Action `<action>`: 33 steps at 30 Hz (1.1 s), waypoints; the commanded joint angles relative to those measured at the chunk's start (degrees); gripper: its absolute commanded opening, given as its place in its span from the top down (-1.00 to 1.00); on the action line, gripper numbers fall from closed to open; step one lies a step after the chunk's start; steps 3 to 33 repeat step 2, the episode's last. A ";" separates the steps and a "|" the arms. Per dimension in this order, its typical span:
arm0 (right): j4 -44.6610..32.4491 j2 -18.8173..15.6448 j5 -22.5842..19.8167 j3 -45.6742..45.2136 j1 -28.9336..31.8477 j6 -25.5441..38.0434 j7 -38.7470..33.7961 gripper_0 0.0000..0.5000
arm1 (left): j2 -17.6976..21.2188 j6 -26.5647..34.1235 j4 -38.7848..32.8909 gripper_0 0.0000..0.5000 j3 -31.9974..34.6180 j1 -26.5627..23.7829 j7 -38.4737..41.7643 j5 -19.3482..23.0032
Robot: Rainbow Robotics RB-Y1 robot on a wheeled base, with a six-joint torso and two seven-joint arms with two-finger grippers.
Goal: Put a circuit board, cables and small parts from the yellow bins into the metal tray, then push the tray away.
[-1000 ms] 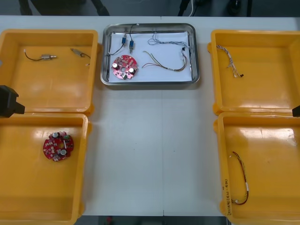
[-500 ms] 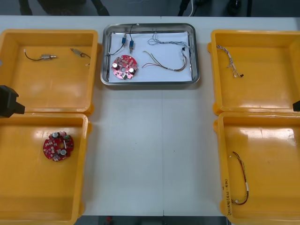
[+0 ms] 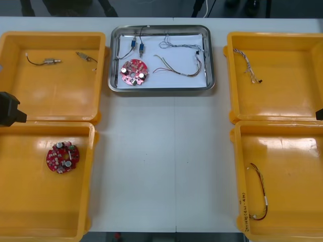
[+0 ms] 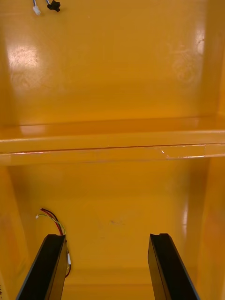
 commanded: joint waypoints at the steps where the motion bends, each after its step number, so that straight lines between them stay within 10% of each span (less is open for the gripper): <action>1: -0.65 -2.55 0.21 -1.26 0.63 0.38 0.96 -1.00 | -0.46 0.37 -1.43 -1.00 1.79 0.96 -4.95 -0.47; 33: -0.65 -2.55 0.21 -1.26 0.63 0.38 0.96 -1.00 | -0.46 0.37 -1.43 -1.00 1.79 0.96 -4.95 -0.47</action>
